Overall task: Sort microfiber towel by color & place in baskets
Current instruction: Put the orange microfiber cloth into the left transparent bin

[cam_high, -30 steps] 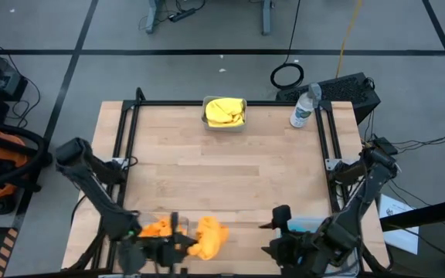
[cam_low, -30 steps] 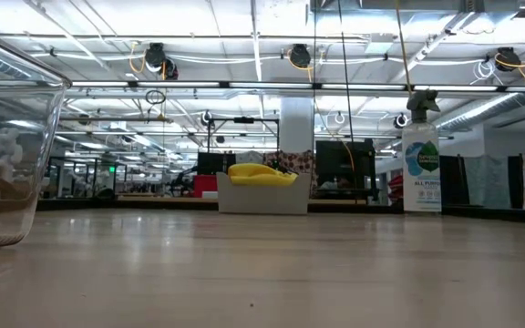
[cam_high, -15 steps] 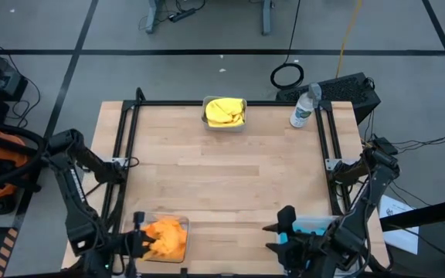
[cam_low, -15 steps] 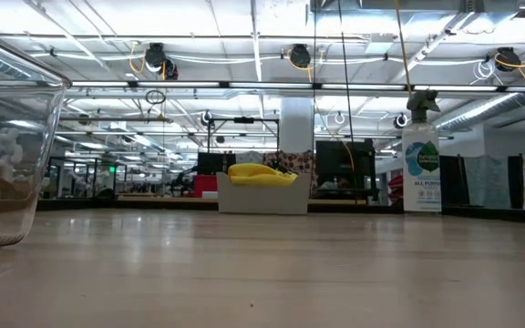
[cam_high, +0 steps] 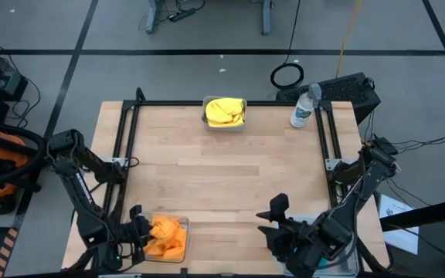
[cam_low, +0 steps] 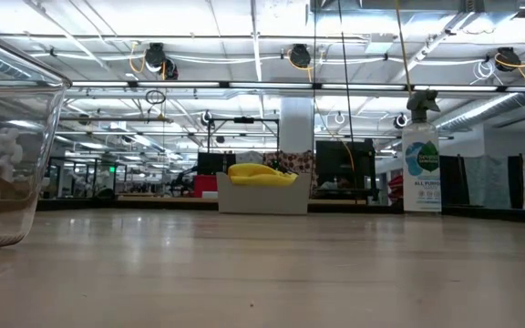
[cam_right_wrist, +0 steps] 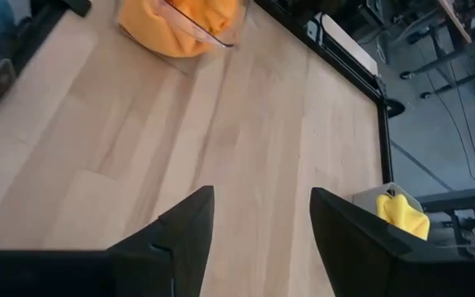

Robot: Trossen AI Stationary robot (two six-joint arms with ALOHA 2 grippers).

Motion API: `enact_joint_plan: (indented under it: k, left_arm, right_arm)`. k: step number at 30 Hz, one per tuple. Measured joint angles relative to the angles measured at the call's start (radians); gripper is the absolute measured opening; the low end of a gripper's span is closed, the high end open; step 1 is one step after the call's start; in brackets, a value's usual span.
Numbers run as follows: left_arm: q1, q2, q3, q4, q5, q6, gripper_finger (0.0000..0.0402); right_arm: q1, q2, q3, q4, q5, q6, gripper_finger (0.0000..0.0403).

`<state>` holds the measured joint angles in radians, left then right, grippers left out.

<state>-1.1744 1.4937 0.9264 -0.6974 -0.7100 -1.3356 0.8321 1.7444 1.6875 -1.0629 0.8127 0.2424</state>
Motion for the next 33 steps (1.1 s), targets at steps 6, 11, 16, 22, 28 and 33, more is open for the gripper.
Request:
enact_joint_plan:
  k: [6, 11, 16, 22, 28, 33]
  left_arm:
    - [0.000, 0.000, 0.029, 0.004, 0.035, -0.020, 0.0167]
    - [0.000, 0.000, 0.080, 0.004, 0.159, -0.021, 0.0239]
    - [0.000, -0.003, 0.149, -0.039, 0.258, -0.022, 0.0286]
    - [0.001, -0.006, 0.241, -0.185, 0.297, -0.067, 0.0301]
    - [0.002, -0.006, 0.329, -0.210, 0.220, -0.032, 0.0302]
    - [0.003, -0.008, 0.365, -0.193, 0.011, 0.133, 0.0302]
  right_arm:
    - [-0.027, 0.000, 0.000, -0.006, -0.001, 0.000, 0.0187]
    - [-0.034, 0.000, 0.000, -0.006, -0.005, 0.000, 0.0187]
    - [-0.034, 0.000, 0.000, -0.006, -0.007, 0.003, 0.0187]
    - [-0.032, 0.000, 0.000, -0.005, -0.007, 0.012, 0.0187]
    - [-0.032, 0.000, 0.000, -0.005, -0.007, 0.014, 0.0187]
    - [-0.032, 0.000, 0.000, -0.005, -0.007, 0.014, 0.0187]
